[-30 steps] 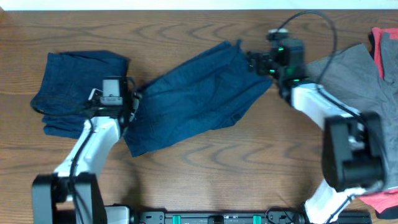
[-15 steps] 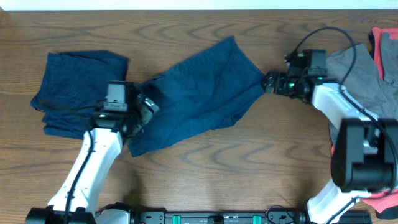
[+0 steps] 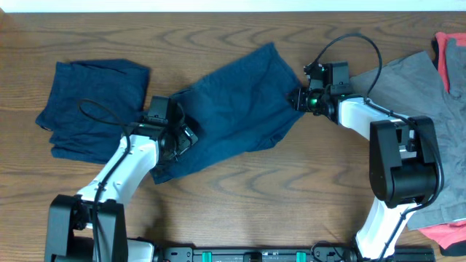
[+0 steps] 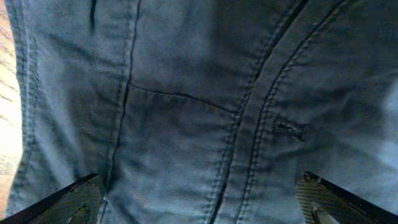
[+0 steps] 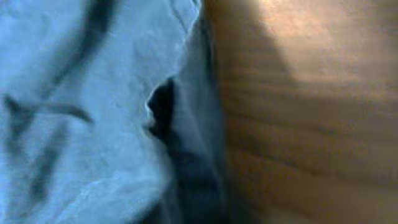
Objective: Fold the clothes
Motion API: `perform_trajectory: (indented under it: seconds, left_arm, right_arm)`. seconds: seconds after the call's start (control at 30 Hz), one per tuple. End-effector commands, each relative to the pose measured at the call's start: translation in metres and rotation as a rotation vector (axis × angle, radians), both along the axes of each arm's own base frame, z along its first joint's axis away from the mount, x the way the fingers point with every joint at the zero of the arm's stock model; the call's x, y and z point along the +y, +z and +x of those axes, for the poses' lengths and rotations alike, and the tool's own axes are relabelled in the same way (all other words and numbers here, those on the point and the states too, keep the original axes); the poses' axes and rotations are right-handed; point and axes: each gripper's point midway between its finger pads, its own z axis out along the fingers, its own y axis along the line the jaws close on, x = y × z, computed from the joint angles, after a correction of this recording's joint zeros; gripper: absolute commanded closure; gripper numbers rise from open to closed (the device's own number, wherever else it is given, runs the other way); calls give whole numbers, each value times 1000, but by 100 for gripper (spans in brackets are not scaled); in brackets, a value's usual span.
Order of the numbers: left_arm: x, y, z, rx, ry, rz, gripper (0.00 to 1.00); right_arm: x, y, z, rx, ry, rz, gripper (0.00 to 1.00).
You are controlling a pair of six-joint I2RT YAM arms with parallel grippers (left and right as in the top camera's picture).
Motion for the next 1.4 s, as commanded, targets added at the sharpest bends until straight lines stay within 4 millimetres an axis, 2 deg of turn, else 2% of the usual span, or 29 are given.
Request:
perform_trajectory:
  seconds: [0.0,0.07,0.2,0.27,0.33,0.47,0.67,0.73,0.77,0.8,0.97,1.17,1.3,1.37]
  left_arm:
    - [3,-5,-4,15,-9,24,0]
    - [3,-5,-6,22,-10,25,0]
    - [7,-8,-24,99,-11,38,0]
    - [8,-9,-33,133,-11,41,0]
    - [3,-9,-36,148,-41,19,0]
    - [-14,-2,-32,115,-170,-63,2]
    - [-26,10,-7,-15,-266,-100,2]
    - [-37,14,4,-73,-319,-144,2]
    - [-43,17,8,-100,-348,-166,2]
    - [-44,19,12,-117,-358,-172,2]
    - [-40,15,15,-123,-341,-163,2]
    - [-32,-8,14,-65,-323,-128,2]
    - [-35,-29,17,-33,-324,-142,2]
    - [-44,-36,23,-46,-341,-188,2]
  right_arm:
    - [-37,-35,-25,189,-199,-98,99]
    - [-65,-41,-48,308,-306,-157,99]
    - [-128,-44,-98,519,-548,-318,99]
    - [-147,-42,-114,572,-609,-373,99]
    - [-156,-40,-122,601,-628,-389,99]
    - [-155,-40,-129,632,-613,-381,90]
    - [-151,-31,-135,648,-581,-371,56]
    - [-151,-20,-133,621,-582,-366,34]
    - [-151,-13,-131,602,-578,-364,14]
    - [-152,-4,-128,575,-577,-358,1]
    - [-152,45,-116,421,-548,-341,1]
    - [-151,103,-111,239,-516,-322,1]
    - [-147,127,-113,170,-491,-301,1]
    - [-144,132,-115,154,-471,-293,1]
